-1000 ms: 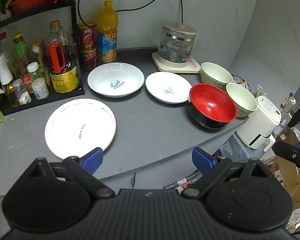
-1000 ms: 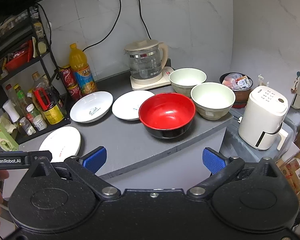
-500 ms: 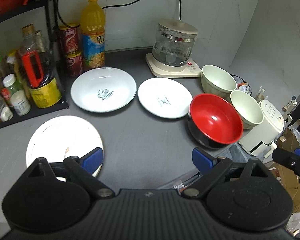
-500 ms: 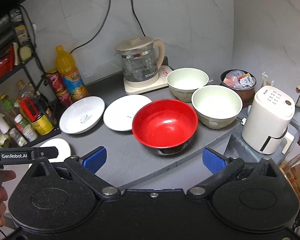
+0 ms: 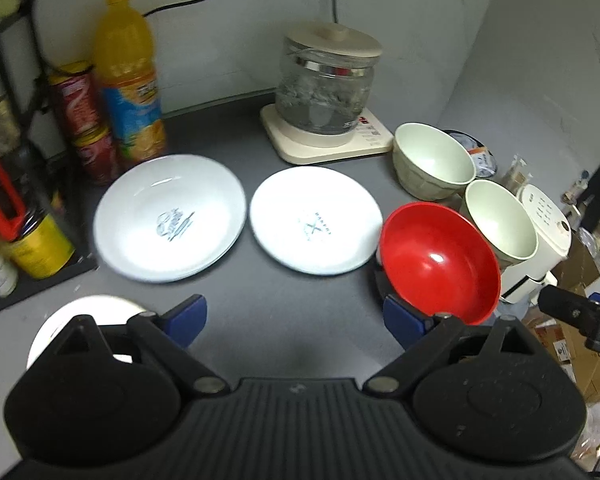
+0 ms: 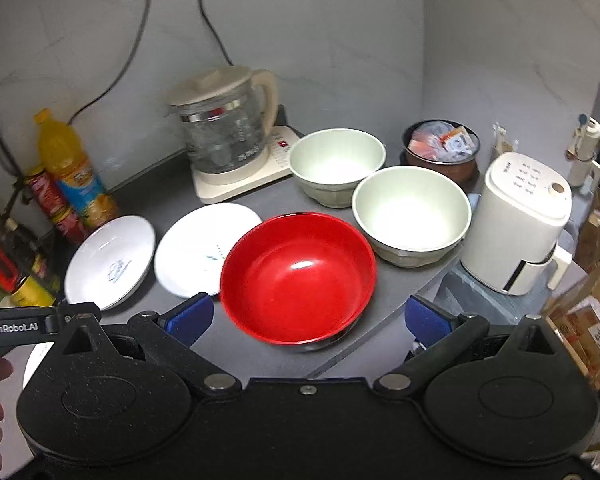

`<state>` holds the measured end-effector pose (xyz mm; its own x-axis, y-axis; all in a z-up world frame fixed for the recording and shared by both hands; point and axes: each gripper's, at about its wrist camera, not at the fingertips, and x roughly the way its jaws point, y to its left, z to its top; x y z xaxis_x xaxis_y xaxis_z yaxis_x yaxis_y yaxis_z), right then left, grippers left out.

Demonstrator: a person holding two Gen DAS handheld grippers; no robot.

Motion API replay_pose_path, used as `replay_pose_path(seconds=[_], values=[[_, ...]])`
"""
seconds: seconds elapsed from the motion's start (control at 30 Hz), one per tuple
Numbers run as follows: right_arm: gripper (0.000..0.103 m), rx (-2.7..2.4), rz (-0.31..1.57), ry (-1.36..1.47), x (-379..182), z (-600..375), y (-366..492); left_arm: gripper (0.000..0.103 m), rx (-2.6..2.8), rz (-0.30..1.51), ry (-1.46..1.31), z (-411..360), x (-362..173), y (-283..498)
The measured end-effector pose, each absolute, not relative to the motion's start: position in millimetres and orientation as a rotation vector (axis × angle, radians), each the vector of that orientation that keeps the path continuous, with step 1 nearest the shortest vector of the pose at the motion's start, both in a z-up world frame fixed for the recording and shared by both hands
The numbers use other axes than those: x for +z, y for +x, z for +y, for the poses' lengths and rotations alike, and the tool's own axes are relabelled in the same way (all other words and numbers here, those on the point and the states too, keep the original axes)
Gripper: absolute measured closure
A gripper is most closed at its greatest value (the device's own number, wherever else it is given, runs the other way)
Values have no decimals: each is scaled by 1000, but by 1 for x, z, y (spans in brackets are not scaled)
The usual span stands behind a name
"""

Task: Organize plates and bowls
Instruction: 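Move both tools toward the rim of the large cream bowl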

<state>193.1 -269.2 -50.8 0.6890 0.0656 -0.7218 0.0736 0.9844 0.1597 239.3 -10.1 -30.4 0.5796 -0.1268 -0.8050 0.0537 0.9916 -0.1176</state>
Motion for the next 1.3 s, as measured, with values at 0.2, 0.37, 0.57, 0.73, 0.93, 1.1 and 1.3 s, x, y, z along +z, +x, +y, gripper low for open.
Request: replay_pose_path(seconds=[0.2,0.37,0.57,0.73,0.93,1.1,1.3], values=[[0,-77,846,224,-59,-276,210,9,-151,970,-33,-20,-38,271],[0,-96,856,232,-61,-285,222,9,-181,971,-20,-30,-35,287],[0,-97,864,246,-65,-306,240,9,-183,987,-34,-47,-38,307],[0,-78,858,255,-66,-330,254,10,-189,996,-44,-73,-35,321],[0,-34,860,240,-64,-360,272,11,-187,1004,-93,-105,-33,333],[1,13,856,252,-70,-381,284,11,-196,1004,-100,-135,-33,342],[14,38,879,259,-86,-403,301,17,-209,999,-103,-168,-37,354]])
